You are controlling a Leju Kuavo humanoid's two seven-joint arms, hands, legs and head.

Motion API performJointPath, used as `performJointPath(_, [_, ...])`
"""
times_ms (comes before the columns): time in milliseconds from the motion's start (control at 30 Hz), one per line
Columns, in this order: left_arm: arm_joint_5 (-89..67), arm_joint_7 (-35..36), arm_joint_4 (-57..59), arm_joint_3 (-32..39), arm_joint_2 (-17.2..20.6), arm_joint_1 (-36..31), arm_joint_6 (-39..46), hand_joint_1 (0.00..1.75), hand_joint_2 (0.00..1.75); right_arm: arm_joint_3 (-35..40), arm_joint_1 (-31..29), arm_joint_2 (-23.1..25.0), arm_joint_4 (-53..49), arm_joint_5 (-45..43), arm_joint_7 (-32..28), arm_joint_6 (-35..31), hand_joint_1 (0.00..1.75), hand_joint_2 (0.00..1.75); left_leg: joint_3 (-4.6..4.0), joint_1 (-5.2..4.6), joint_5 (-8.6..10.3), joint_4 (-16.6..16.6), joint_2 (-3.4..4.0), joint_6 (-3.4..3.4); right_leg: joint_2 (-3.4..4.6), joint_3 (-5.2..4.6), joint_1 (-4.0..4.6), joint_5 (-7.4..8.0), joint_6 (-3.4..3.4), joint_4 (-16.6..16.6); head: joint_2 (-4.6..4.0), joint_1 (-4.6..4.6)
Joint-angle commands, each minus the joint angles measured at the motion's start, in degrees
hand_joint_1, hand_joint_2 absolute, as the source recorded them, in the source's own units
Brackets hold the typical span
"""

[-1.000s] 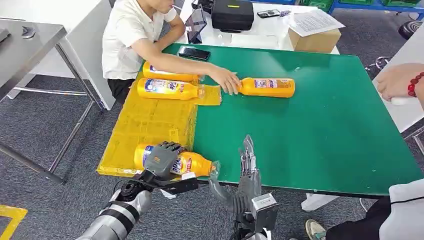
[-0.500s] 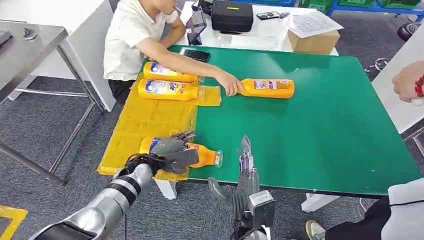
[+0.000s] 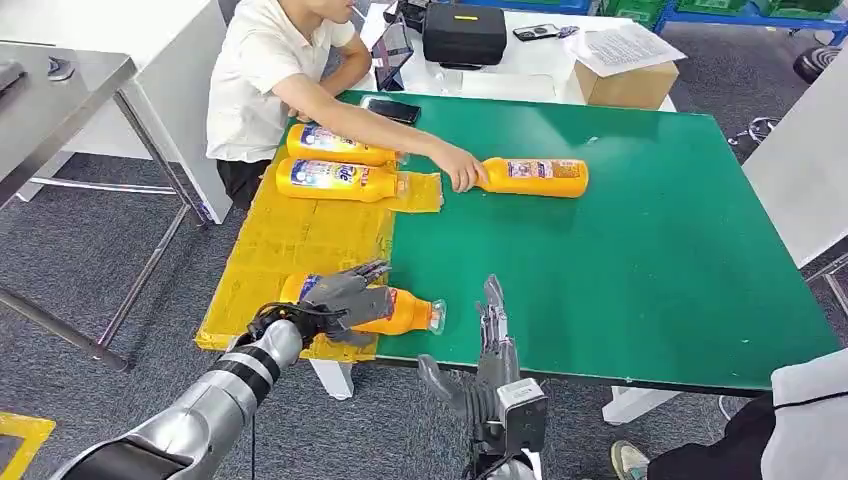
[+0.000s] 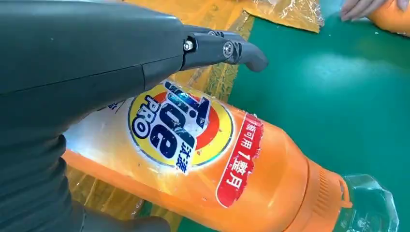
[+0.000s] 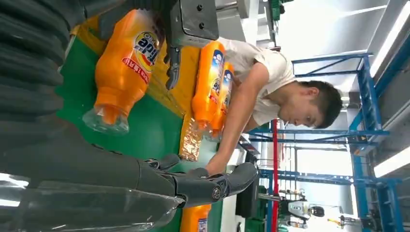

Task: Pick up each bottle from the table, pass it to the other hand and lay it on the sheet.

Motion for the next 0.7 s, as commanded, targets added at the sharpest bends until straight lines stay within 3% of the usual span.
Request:
performJointPath(33, [2.9, -1.2, 4.9, 0.7, 1.5, 2.3, -5.4, 0.00, 1.75, -0.9, -2.5, -0.5, 4.7, 0.0, 0.1, -0.7, 0.00, 1.75, 0.12, 0.02, -0.01, -0.1, 0.24, -0.09, 0.27, 0.04, 0.02, 0.07, -0.08, -0.1, 0.00, -0.02])
performJointPath(167, [6.0, -6.1, -2.2, -0.8, 2.1, 5.4, -4.0, 0.00, 1.75, -0.5, -1.8, -0.8, 4.0, -0.1, 0.1, -1.2, 0.00, 1.75, 0.14, 0.01, -0.02, -0.1, 0.23, -0.07, 0.26, 0.07, 0.01, 0.05, -0.08, -0.1, 0.00, -0.02])
performJointPath(267, [8.9, -10.4, -18.6, -2.6, 1.3, 12.4, 6.3, 0.00, 1.75, -0.5, -0.5, -1.2, 2.0, 0.2, 0.1, -2.0, 0.00, 1.75, 0.11, -0.02, -0.02, -0.1, 0.18, -0.05, 0.21, 0.04, -0.02, 0.02, -0.05, -0.1, 0.00, 0.00])
performJointPath(333, [15.2, -14.1, -31.3, -1.3, -1.6, 17.6, 15.2, 0.00, 1.75, -0.1, 0.1, -1.6, 1.2, 0.8, 0.1, -3.9, 0.00, 1.75, 0.03, -0.01, -0.04, -0.1, 0.23, -0.06, 0.21, -0.04, -0.01, 0.02, -0.05, -0.1, 0.00, -0.02])
performJointPath(400, [15.7, -15.4, -39.5, -4.7, -2.9, 20.6, 24.0, 0.00, 1.75, 1.5, -0.2, -3.0, 1.6, 1.0, 0.1, -5.3, 0.00, 1.75, -0.18, 0.03, -0.08, 0.0, 0.11, -0.07, 0.05, -0.22, 0.02, -0.06, -0.05, 0.0, 0.00, 0.00])
performJointPath(467, [16.9, -16.3, -42.9, -7.4, -3.2, 21.8, 28.3, 0.00, 1.75, 2.2, -0.5, -3.6, 1.3, 2.1, 0.1, -7.3, 0.00, 1.75, -0.59, 0.03, -0.02, 0.1, 0.11, -0.02, 0.04, -0.62, 0.03, 0.01, 0.01, 0.0, 0.00, -0.02])
performJointPath(533, [19.0, -17.2, -46.1, -11.6, -2.0, 22.7, 32.2, 0.00, 1.75, 4.2, -1.5, -5.6, 0.9, 5.4, 0.1, -13.4, 0.00, 1.75, -0.79, 0.03, -0.04, 0.1, 0.10, -0.01, 0.05, -0.75, 0.02, -0.03, 0.00, 0.0, 0.00, 0.00])
performJointPath(700, [19.1, -17.6, -46.2, -11.8, -1.9, 22.8, 33.0, 0.00, 1.75, 3.8, -1.6, -6.2, 0.5, 5.5, 0.1, -13.4, 0.00, 1.75, -0.96, -0.01, -0.01, 0.0, 0.12, -0.01, 0.06, -0.91, 0.01, 0.01, 0.01, 0.0, 0.00, 0.00])
